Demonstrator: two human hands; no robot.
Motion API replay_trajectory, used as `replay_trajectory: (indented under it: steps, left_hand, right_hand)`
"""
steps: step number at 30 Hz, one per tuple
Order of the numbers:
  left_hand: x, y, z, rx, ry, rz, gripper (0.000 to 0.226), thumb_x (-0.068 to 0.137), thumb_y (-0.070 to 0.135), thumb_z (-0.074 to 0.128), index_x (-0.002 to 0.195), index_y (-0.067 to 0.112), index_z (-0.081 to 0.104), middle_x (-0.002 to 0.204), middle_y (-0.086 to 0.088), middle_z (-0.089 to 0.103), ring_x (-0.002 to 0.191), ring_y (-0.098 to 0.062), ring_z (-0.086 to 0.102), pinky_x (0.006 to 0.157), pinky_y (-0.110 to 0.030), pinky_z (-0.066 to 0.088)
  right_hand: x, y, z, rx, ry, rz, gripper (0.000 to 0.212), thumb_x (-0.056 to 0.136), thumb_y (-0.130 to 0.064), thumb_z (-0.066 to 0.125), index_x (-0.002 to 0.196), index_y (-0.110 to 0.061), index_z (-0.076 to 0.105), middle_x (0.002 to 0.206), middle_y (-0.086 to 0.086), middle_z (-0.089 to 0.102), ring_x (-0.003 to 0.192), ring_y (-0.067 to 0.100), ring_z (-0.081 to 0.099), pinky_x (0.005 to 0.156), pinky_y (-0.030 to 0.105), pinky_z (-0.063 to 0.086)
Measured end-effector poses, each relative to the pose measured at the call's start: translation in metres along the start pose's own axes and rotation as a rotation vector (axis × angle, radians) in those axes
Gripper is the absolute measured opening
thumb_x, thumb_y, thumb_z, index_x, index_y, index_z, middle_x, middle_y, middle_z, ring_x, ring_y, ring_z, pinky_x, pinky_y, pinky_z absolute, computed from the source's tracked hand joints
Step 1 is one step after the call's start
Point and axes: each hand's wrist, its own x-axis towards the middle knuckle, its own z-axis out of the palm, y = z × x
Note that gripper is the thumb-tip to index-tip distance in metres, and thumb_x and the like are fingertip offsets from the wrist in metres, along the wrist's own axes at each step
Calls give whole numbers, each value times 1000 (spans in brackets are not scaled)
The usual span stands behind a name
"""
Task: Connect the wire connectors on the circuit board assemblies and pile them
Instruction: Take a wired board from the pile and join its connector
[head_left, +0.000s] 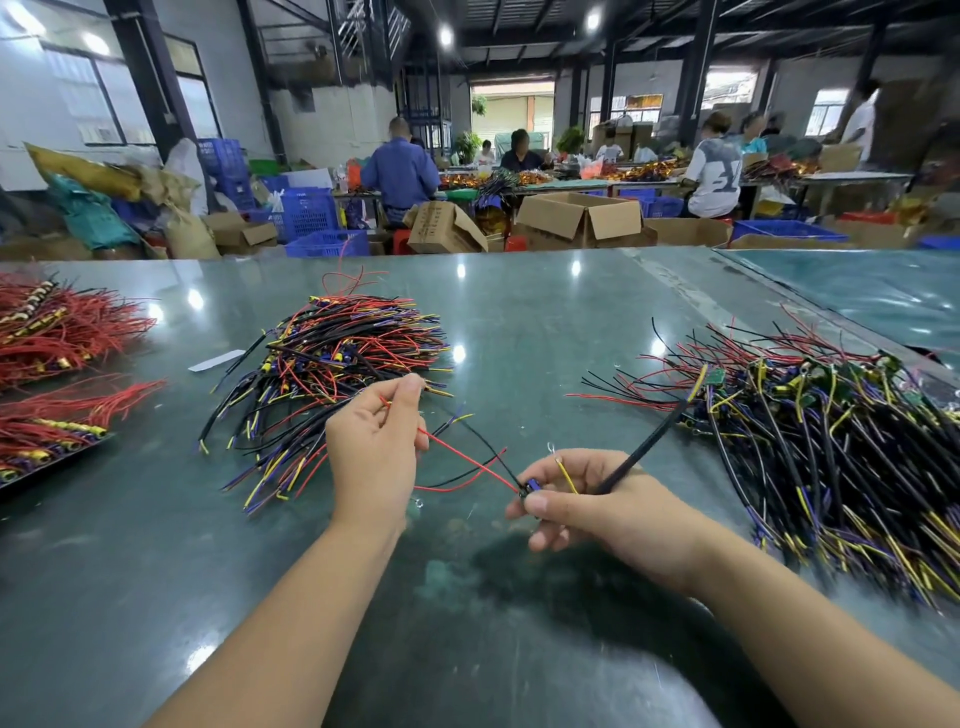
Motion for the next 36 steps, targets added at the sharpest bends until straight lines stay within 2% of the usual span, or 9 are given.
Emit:
replay_trajectory:
  steps: [2,6,9,12,17,20,24,29,36]
  left_hand:
    - [-6,6,3,-190,-111,-109,22,89,38,59,99,20,66,48,6,53,42,-3,45,43,-15,38]
    - [-25,7,11,-214,-532,-291,89,53,73,71,126,30,45,75,-1,67,53,-8,56,56,-19,50]
    - [-37,4,17,20,-693,-272,61,73,47,70,126,20,57,85,1,66,60,-5,56,66,-20,50]
    - [-39,2,20,64,-657,-192,16,90,15,58,98,16,72,87,8,73,68,-7,61,70,-23,55]
    - [-36,3,21,51,-486,-126,22,90,3,57,79,16,72,79,11,74,66,-5,66,65,-18,54]
    - [-36,1,20,60,-483,-135,17,88,7,62,82,18,72,73,6,72,65,-7,66,64,-19,54]
    - [-35,-2,18,127,-509,-152,15,72,15,80,78,16,66,73,-3,67,70,-19,65,72,-37,56]
    - [-35,3,18,-41,-467,-250,10,85,4,65,78,10,63,67,-4,68,62,-13,67,62,-22,54]
    - [-34,10,17,-147,-439,-368,13,89,13,59,81,6,66,62,-5,66,54,-15,66,55,-22,53]
  right_hand:
    - [1,2,1,53,71,-23,16,80,-10,70,94,-6,65,94,12,74,66,18,69,60,20,51]
    - [3,1,-2,192,202,-83,28,60,-21,75,86,-13,77,79,8,72,64,18,68,64,23,55]
    - [2,0,-3,167,211,-111,30,62,-17,76,91,-13,77,73,3,68,60,15,63,66,23,54]
    - [1,1,-1,83,249,-135,43,75,-3,73,116,-14,61,80,-3,63,62,19,63,67,27,54]
    - [6,-3,3,253,352,-104,43,76,-32,67,108,-5,58,87,4,58,60,19,56,64,30,45]
    - [6,-1,0,257,382,-136,18,90,-17,56,87,-2,66,74,4,60,60,18,57,63,26,49]
    - [5,1,1,191,349,-154,15,90,-2,56,82,-6,68,71,6,65,65,17,63,70,24,54]
    - [4,2,1,158,324,-145,4,80,-4,68,84,-5,69,73,8,70,73,18,69,69,20,54]
    - [-1,-7,5,241,236,-118,24,54,-23,80,74,-12,74,77,17,71,74,22,70,69,24,54]
